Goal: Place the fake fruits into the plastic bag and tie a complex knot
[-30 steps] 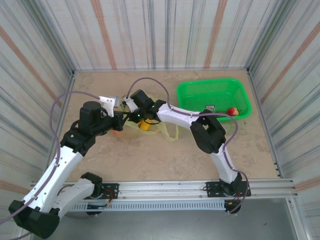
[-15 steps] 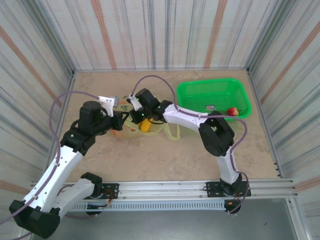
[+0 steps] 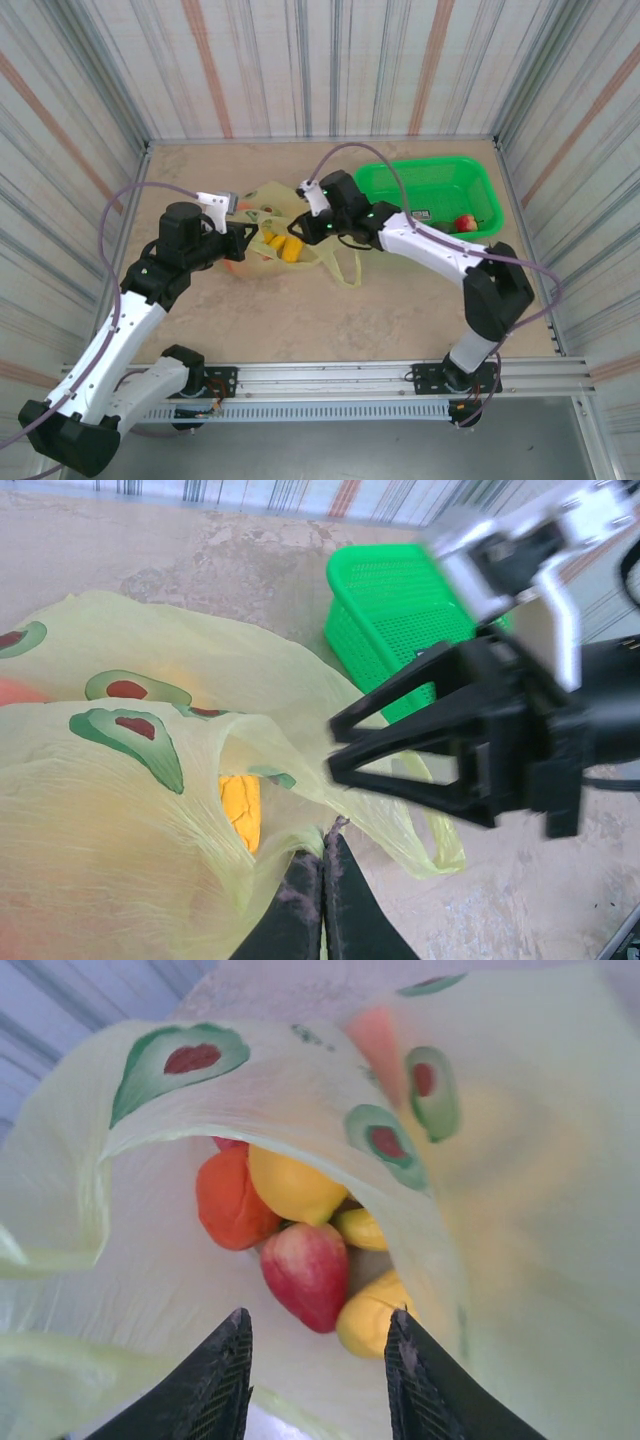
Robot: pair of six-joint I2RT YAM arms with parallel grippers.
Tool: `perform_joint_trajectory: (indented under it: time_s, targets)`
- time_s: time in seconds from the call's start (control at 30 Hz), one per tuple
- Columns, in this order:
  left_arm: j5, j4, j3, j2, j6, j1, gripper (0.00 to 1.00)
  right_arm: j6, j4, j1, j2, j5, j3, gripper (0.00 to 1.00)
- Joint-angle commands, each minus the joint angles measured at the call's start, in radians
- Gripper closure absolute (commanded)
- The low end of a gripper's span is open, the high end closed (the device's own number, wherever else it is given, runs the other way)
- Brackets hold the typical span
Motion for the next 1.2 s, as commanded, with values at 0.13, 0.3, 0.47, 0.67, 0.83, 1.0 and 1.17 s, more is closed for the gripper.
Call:
perform_joint_trajectory:
  time_s: [0.13, 0.3, 0.47, 0.67, 0.83, 1.0, 1.17]
  targets:
    - [0.028, -0.003, -0.001, 0.017, 0.001, 0.007, 1.00, 0.063, -0.181, -0.291, -0.222, 0.072, -0.045, 0.47]
    - [0.024, -0.004, -0.001, 0.022, 0.000, -0.002, 1.00, 0.208, -0.451, -0.496, -0.145, 0.318, 0.088, 0.38]
    - [0.019, -0.007, 0.000, 0.023, 0.002, -0.020, 1.00, 0.400, -0.725, -0.622, 0.035, 0.478, 0.281, 0.34]
    - [0.008, -0.014, 0.004, 0.019, 0.007, -0.040, 1.00, 0.533, -0.910, -0.690, 0.220, 0.627, 0.439, 0.31]
    - [0.003, -0.014, 0.005, 0.014, 0.010, -0.050, 1.00, 0.561, -0.949, -0.716, 0.326, 0.650, 0.513, 0.28]
    - [-0.001, -0.014, 0.005, 0.013, 0.009, -0.050, 1.00, 0.624, -0.983, -0.758, 0.397, 0.644, 0.548, 0.26]
    - [-0.001, -0.014, 0.005, 0.014, 0.011, -0.050, 1.00, 0.636, -0.973, -0.795, 0.452, 0.589, 0.550, 0.25]
